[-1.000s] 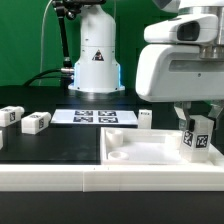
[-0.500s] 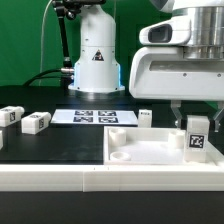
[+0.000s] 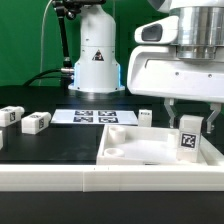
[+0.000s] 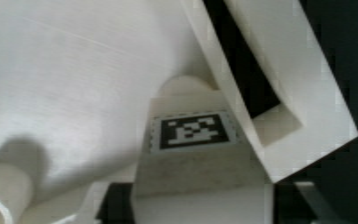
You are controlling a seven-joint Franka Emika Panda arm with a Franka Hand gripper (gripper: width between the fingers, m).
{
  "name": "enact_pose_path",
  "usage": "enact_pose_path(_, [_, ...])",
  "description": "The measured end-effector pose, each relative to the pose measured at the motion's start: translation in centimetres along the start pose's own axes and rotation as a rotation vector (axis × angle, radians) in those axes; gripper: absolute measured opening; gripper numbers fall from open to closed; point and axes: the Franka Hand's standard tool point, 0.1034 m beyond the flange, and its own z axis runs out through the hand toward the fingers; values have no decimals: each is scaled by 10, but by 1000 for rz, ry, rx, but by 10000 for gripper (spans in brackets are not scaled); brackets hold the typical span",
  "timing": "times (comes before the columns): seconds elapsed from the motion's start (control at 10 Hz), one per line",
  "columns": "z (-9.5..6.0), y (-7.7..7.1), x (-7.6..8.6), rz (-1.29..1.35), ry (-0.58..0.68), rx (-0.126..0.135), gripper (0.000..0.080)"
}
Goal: Assemble one leg
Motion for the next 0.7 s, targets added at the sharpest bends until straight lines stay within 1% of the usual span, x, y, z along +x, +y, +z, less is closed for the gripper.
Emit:
enact_pose_path(0.1, [0,3,2,13,1,-6,304])
enact_pose_path(0.2, [1,2,1,12,0,-6,314])
enact_pose_path(0.3, [1,2,1,12,0,-6,489])
enact_pose_path(0.4, [1,2,1,12,0,-6,489])
enact_pose_path(0.5, [1,2,1,12,0,-6,613])
enact_pose_path(0.6, [1,2,1,12,0,-6,638])
enact_pose_path(0.7, [1,2,1,12,0,-6,648])
